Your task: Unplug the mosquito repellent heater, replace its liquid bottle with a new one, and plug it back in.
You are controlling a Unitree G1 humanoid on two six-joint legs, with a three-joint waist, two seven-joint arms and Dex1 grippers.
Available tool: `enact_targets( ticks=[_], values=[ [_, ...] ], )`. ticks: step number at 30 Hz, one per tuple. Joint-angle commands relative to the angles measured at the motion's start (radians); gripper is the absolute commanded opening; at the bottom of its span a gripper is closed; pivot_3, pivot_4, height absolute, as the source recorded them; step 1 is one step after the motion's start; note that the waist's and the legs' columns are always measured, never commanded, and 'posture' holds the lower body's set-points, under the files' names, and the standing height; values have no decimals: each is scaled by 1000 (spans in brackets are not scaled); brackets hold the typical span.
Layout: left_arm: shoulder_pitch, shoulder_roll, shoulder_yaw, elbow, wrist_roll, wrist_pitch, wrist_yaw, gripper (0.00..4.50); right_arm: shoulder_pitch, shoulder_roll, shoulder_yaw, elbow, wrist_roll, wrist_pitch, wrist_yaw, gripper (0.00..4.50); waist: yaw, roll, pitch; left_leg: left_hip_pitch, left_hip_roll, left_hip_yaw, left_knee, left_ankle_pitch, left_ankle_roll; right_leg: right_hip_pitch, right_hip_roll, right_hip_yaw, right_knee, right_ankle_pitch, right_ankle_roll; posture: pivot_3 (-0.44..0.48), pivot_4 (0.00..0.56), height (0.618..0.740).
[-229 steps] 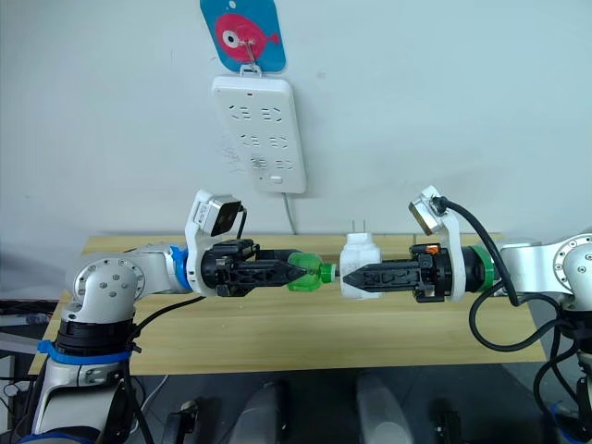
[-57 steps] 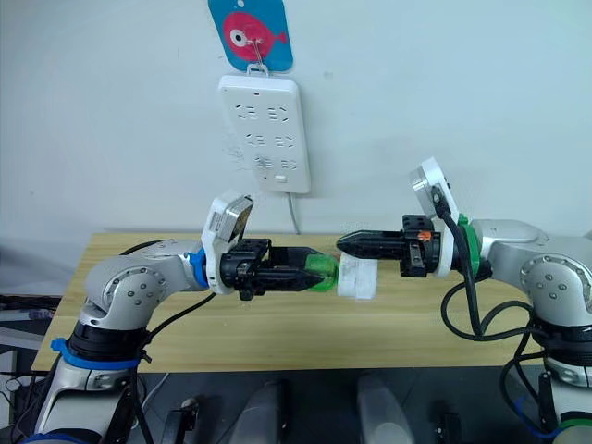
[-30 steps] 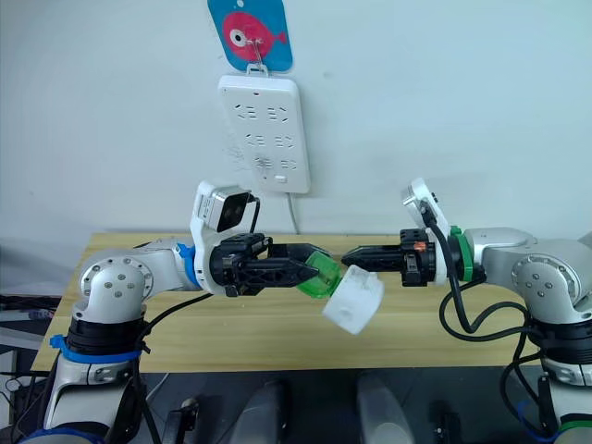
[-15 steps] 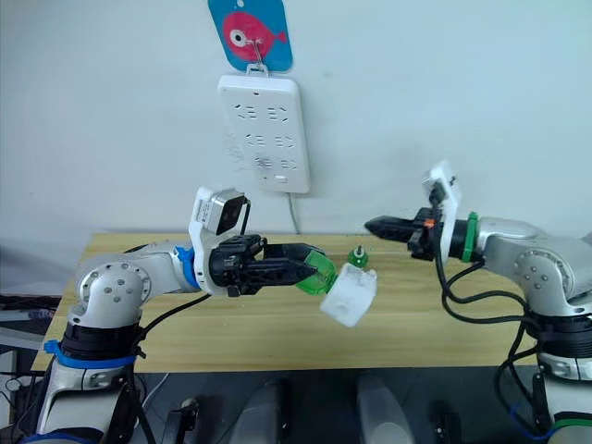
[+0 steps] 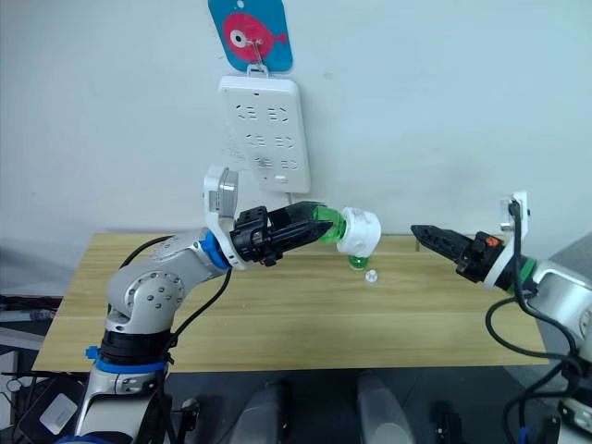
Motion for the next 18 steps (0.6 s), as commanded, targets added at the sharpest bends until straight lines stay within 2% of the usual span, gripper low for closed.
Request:
enact_targets(
  ticks=[1,4,7,10,14,18],
  values=[
    [-2,-33,-2,-9,41,-67,36,2246,115,80,56,-167,349,-208,-308,4500,-1,0,0,0,0,0,0,0,0,0,0,0,0,0,0,-189,254,729],
    [5,-52,-6,-13,53,-79,49,2246,164,197,153,-319,419,-381,-475,4500,-14,0,0,0,0,0,-1,0,0,0,0,0,0,0,0,-191,253,729],
    [14,-64,-13,-17,68,-95,54,2246,134,315,257,-405,419,-548,-672,4500,-18,0,0,0,0,1,0,0,0,0,0,1,0,0,0,-194,251,729],
    [16,-70,-19,-17,79,-111,56,2246,103,365,344,-456,419,-642,-804,4500,-18,0,0,0,1,0,0,0,0,-1,1,1,0,0,1,-191,251,729],
    [13,-83,-21,-7,100,-140,60,2246,92,397,419,-506,419,-719,-873,4500,-13,0,0,0,1,-1,-2,0,0,-1,1,0,-1,0,0,-187,249,729],
    [9,-88,-16,4,101,-143,57,2246,83,401,435,-515,419,-767,-906,4500,-13,0,0,-1,0,-1,-1,0,0,-1,0,0,0,0,0,-190,247,729]
  ],
)
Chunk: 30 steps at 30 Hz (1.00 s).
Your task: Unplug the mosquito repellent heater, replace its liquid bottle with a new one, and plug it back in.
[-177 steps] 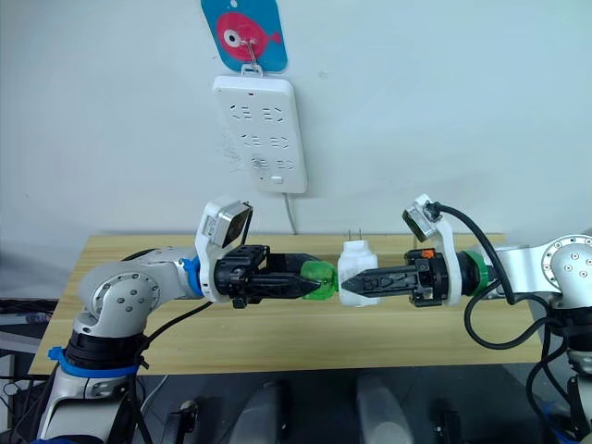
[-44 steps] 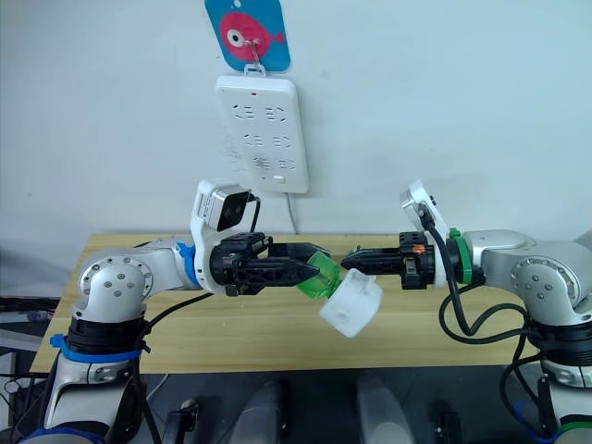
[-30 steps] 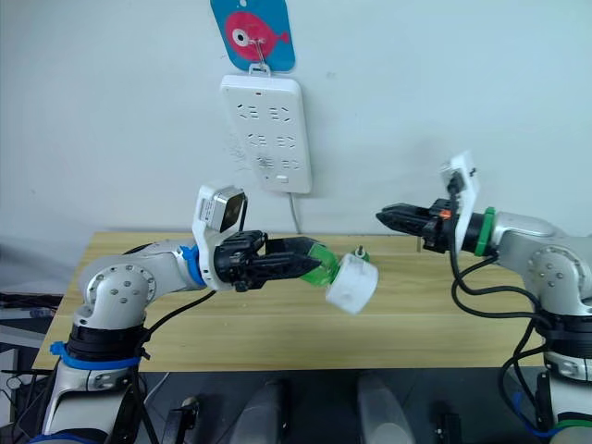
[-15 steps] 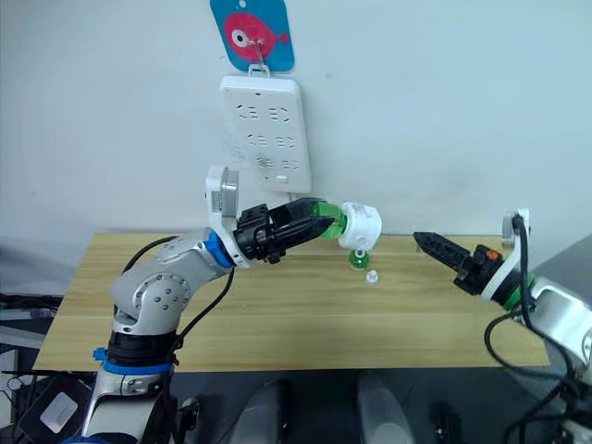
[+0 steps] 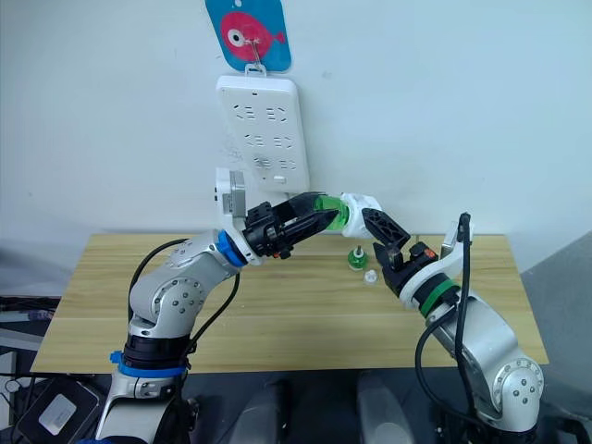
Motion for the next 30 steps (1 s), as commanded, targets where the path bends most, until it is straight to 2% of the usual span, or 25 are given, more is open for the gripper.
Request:
enact_targets(
  ticks=[1,5,8,10,15,24,30],
  values=[
    [-6,-3,2,-22,-12,-14,-11,2246,-17,0,-6,-43,24,-54,-14,4500,0,0,0,0,0,0,0,0,0,0,0,0,0,0,0,-190,247,729],
    [-2,7,22,-23,-58,36,-17,2246,3,-62,-35,-20,24,2,88,4500,-1,0,0,0,0,0,0,0,0,0,0,0,1,0,0,-193,246,729],
    [-14,40,45,0,-106,96,-45,2246,76,-152,-86,24,24,111,303,4500,2,0,0,0,0,0,0,0,0,0,0,-1,0,0,0,-196,245,729],
    [-25,61,70,14,-180,178,-56,2246,99,-216,-121,77,24,203,462,4500,1,0,0,0,0,0,0,0,0,0,0,-1,0,0,0,-197,243,729],
    [-45,72,102,27,-261,267,-47,2246,65,-247,-161,217,24,365,637,4500,-1,0,0,2,1,0,1,0,0,1,1,0,1,0,0,-189,241,729],
    [-31,104,113,-2,-341,353,-60,2246,-22,-33,-160,219,24,356,499,4500,-1,0,0,1,1,0,0,0,0,0,1,0,1,0,0,-173,234,729],
    [-33,123,104,-1,-344,353,-87,2246,-49,15,-145,210,24,375,479,4500,0,1,0,1,1,0,0,0,0,0,1,0,1,0,0,-172,231,729]
  ],
)
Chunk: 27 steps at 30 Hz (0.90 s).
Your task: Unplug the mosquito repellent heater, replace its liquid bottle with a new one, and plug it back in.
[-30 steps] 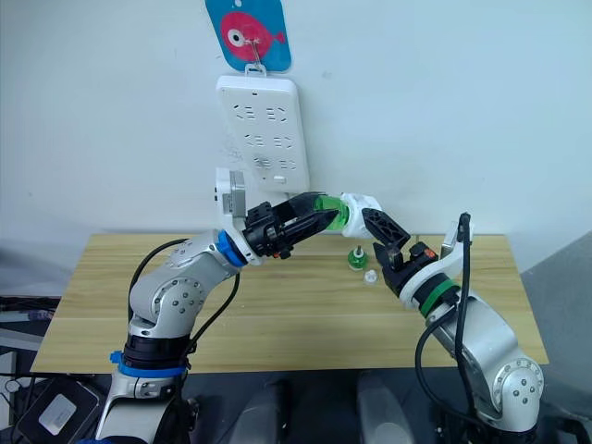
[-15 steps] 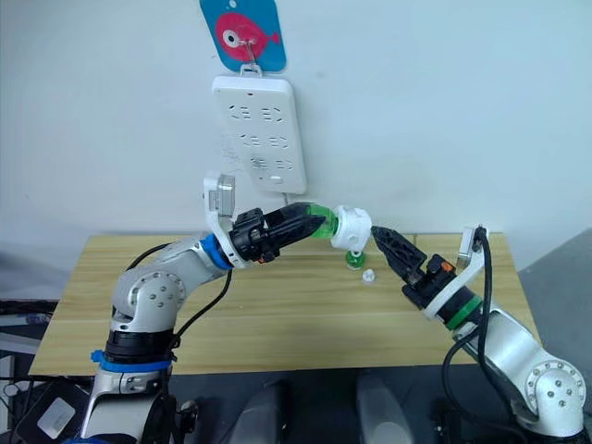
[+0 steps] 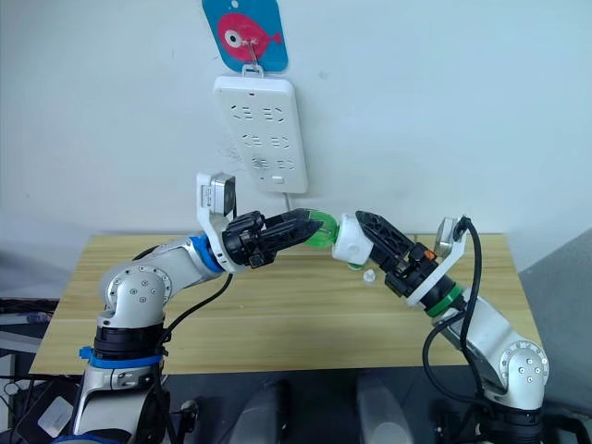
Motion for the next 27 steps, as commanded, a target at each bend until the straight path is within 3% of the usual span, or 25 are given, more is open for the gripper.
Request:
enact_targets(
  ticks=[1,5,19,25,27],
  values=[
    [0,7,2,-39,-16,-9,-25,2246,-16,6,0,-40,24,16,16,4500,0,0,0,0,0,0,0,0,0,0,0,0,0,0,0,-172,231,729],
    [1,7,1,-40,-10,-17,-29,2246,-27,14,10,-40,24,23,18,4500,0,0,0,0,0,0,0,0,0,0,0,0,0,0,0,-167,231,729],
    [15,-4,-10,-66,-1,-42,-20,2246,-44,-51,-5,19,24,98,99,100,1,0,0,0,0,0,0,0,0,0,0,0,0,0,0,-162,232,729],
    [20,7,-4,-56,-6,-32,-21,2241,-81,-183,-105,129,24,154,88,71,2,0,0,0,0,0,0,0,0,0,0,0,0,0,0,-162,232,729],
    [20,15,-5,-50,-4,-28,-27,2237,-89,-283,-116,163,24,190,111,426,4,0,0,0,-1,0,1,0,0,0,-1,0,0,0,0,-168,235,729]
  ],
)
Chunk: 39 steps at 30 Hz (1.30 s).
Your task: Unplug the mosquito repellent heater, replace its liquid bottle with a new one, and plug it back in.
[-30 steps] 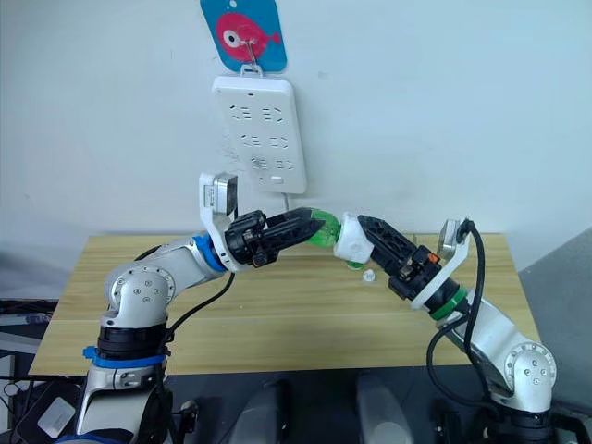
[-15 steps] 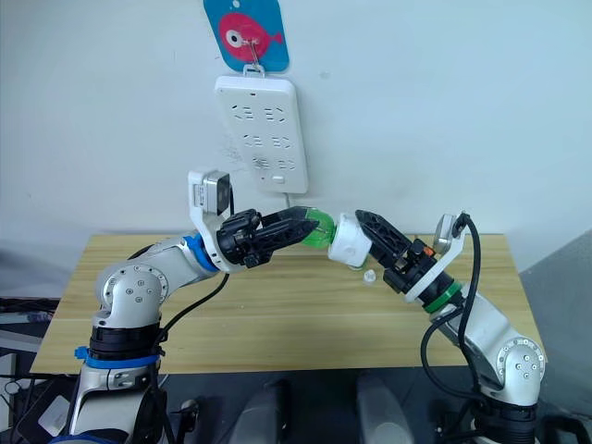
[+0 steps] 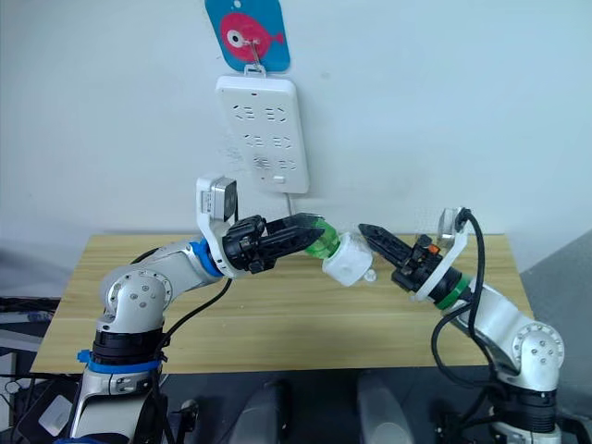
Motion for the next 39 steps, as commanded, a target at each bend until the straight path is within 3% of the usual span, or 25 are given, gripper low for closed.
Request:
enact_targets(
  ticks=[1,6,8,10,13,16,19,29,39],
  values=[
    [-2,13,15,-13,-8,-6,-10,2237,-24,-123,-53,39,24,30,-2,692,1,0,0,0,0,1,0,0,0,0,0,0,0,0,0,-168,235,729],
    [7,14,10,-3,14,-23,0,2237,-39,-322,-17,28,-165,56,91,2225,0,0,0,0,0,1,0,0,0,0,1,1,0,0,0,-167,237,729],
    [3,3,22,19,21,-30,19,2237,6,-480,88,-97,-539,-34,332,2931,2,3,0,0,0,1,-1,0,0,0,1,1,-1,0,0,-173,239,729],
    [-5,-6,33,41,19,-30,36,2237,96,-668,260,-209,-997,-307,596,3622,4,5,0,0,-1,1,0,0,0,-2,0,1,-1,-2,3,-173,239,729],
    [-17,-18,41,63,16,-29,52,2237,213,-753,391,-229,-1458,-733,759,4500,5,4,0,0,0,-1,0,2,-3,-2,1,-2,-2,-4,7,-179,238,729],
    [-24,-27,43,72,15,-28,60,2237,236,-687,426,-222,-1745,-931,677,4500,5,4,0,0,-1,0,1,2,-4,-1,0,0,-2,-4,7,-183,239,729],
    [-27,-31,45,73,13,-24,64,2237,240,-608,437,-239,-1876,-964,646,4500,2,4,0,0,-1,2,2,2,-4,0,-1,2,-1,-1,6,-183,239,729],
    [-35,-34,48,76,13,-19,65,2237,172,-395,484,-347,-1993,-873,695,4500,4,4,0,2,-1,0,2,3,-4,2,-1,1,0,1,3,-183,239,729],
    [-33,-43,49,63,3,-9,74,2237,56,-221,574,-317,-2107,-785,703,4500,3,4,0,2,-1,0,2,3,-4,2,-1,0,1,1,3,-177,238,729]
  ],
)
